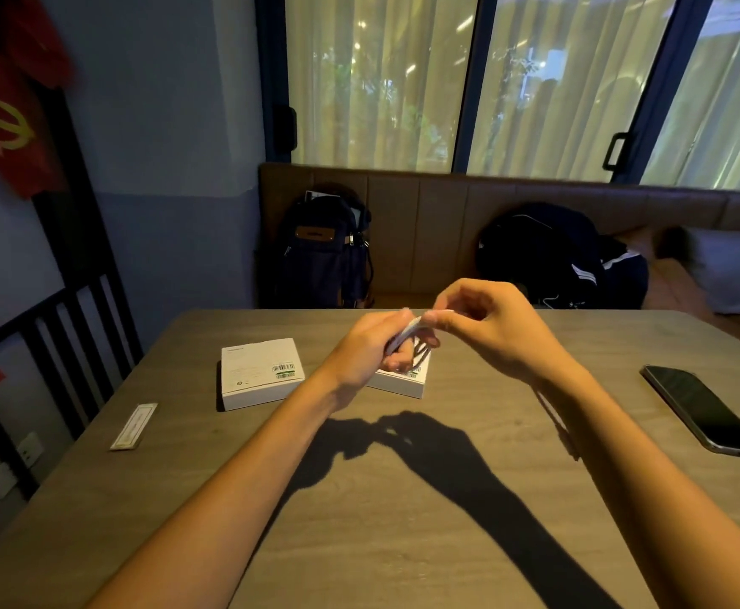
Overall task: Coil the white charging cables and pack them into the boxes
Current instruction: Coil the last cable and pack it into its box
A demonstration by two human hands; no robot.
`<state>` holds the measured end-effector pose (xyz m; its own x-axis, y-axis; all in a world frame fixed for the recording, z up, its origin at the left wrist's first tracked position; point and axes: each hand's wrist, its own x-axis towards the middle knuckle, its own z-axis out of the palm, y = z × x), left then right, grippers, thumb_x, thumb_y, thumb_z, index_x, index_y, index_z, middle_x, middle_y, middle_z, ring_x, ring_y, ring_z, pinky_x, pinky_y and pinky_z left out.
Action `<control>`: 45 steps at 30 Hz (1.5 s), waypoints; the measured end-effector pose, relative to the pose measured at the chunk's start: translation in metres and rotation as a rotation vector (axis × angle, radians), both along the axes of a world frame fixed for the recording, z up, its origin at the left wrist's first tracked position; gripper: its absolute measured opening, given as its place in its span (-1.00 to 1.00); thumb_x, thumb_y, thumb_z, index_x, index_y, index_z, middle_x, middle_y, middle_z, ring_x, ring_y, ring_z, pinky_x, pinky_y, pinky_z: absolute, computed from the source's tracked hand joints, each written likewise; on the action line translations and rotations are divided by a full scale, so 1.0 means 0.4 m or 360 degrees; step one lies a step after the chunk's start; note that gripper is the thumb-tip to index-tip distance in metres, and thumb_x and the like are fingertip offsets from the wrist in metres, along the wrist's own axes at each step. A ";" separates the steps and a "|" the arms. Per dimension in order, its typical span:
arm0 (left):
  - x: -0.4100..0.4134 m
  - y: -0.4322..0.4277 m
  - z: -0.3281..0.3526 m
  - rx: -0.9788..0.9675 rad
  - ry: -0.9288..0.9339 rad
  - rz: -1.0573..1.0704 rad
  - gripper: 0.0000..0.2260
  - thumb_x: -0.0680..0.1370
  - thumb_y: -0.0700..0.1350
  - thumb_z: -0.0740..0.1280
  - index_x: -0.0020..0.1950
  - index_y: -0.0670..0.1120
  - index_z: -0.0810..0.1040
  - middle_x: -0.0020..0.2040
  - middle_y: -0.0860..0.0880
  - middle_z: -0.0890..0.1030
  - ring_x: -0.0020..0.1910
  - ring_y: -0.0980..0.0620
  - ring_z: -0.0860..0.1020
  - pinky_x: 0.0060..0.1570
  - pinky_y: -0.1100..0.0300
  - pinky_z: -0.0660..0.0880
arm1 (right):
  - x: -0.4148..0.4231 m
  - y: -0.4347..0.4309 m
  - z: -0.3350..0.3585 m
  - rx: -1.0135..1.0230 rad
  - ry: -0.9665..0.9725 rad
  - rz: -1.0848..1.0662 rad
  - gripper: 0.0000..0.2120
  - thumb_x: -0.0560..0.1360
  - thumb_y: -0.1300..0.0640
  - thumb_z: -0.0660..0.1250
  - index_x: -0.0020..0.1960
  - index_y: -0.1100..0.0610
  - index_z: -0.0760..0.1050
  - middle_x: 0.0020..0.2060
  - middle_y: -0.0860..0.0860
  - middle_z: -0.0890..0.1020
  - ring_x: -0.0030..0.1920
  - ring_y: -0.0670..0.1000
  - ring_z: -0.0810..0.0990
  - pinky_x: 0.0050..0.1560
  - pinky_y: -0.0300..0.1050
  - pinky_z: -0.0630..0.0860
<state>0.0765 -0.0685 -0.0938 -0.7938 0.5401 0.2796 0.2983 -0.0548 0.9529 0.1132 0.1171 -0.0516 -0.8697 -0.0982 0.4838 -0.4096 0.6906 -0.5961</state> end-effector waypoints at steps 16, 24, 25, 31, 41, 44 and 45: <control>0.000 0.010 -0.002 -0.0183 0.0464 0.0486 -0.70 0.75 -0.03 0.05 0.32 -0.06 0.52 -0.03 0.05 0.67 0.03 0.29 0.60 0.10 0.39 0.44 | 0.037 -0.093 -0.058 0.0856 -0.0141 -0.0169 -0.84 0.63 0.07 0.27 0.06 0.06 0.62 -0.15 0.00 0.68 -0.21 -0.05 0.62 -0.10 -0.05 0.64; 0.002 0.016 -0.003 0.0015 0.0014 0.0327 -0.62 0.74 0.01 0.08 -0.06 -0.14 0.59 -0.21 -0.14 0.53 -0.20 0.02 0.51 -0.11 0.14 0.52 | 0.046 -0.065 -0.002 0.0356 0.0088 -0.0101 -0.81 0.52 -0.06 0.41 0.04 0.01 0.68 -0.14 -0.17 0.66 -0.13 -0.18 0.60 -0.15 -0.28 0.57; 0.004 0.018 -0.002 0.0078 -0.0080 0.0296 -0.61 0.74 0.02 0.09 -0.03 -0.16 0.60 -0.22 -0.13 0.53 -0.23 0.03 0.51 -0.14 0.22 0.54 | 0.038 -0.060 -0.011 0.0282 0.0107 -0.0101 -0.82 0.54 -0.05 0.39 0.05 0.01 0.67 -0.11 -0.16 0.66 -0.09 -0.15 0.61 -0.11 -0.23 0.60; 0.003 0.009 0.002 0.0491 -0.0613 0.0122 -0.65 0.67 0.07 0.26 0.19 -0.18 0.62 -0.41 0.02 0.40 -0.40 0.13 0.37 -0.31 0.28 0.46 | 0.028 -0.052 -0.051 -0.0153 -0.0022 0.0114 -0.83 0.63 0.00 0.28 0.12 -0.14 0.64 0.14 -0.12 0.60 0.19 -0.17 0.55 0.17 -0.19 0.55; 0.005 0.004 0.002 0.0647 -0.0966 0.0106 -0.68 0.60 0.15 0.34 0.03 -0.09 0.69 -0.18 -0.06 0.64 -0.24 0.07 0.58 -0.25 0.28 0.42 | 0.045 -0.095 -0.066 -0.0891 -0.0480 0.0362 -0.80 0.59 0.13 0.36 0.16 0.08 0.69 0.03 0.03 0.74 0.11 0.02 0.70 0.17 -0.02 0.64; 0.004 0.006 -0.004 0.0665 -0.1016 0.0132 -0.66 0.60 0.16 0.34 0.02 -0.10 0.71 -0.15 -0.08 0.66 -0.20 0.03 0.61 -0.16 0.23 0.45 | 0.040 -0.097 -0.070 -0.0885 -0.0492 0.0331 -0.80 0.56 0.16 0.39 0.16 0.07 0.69 0.04 0.01 0.74 0.11 0.00 0.70 0.18 -0.07 0.63; 0.005 0.007 -0.005 0.0673 -0.1034 0.0149 -0.66 0.60 0.15 0.34 -0.01 -0.10 0.72 -0.16 -0.08 0.67 -0.20 0.03 0.62 -0.17 0.23 0.46 | 0.040 -0.098 -0.072 -0.0881 -0.0476 0.0323 -0.79 0.55 0.16 0.40 0.16 0.06 0.69 0.03 0.00 0.74 0.10 -0.01 0.70 0.15 -0.09 0.63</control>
<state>0.0783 -0.0656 -0.0958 -0.9060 0.4137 -0.0899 -0.2910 -0.4543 0.8420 0.1291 0.0779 -0.0803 -0.9648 -0.0803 0.2505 -0.2610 0.1760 -0.9491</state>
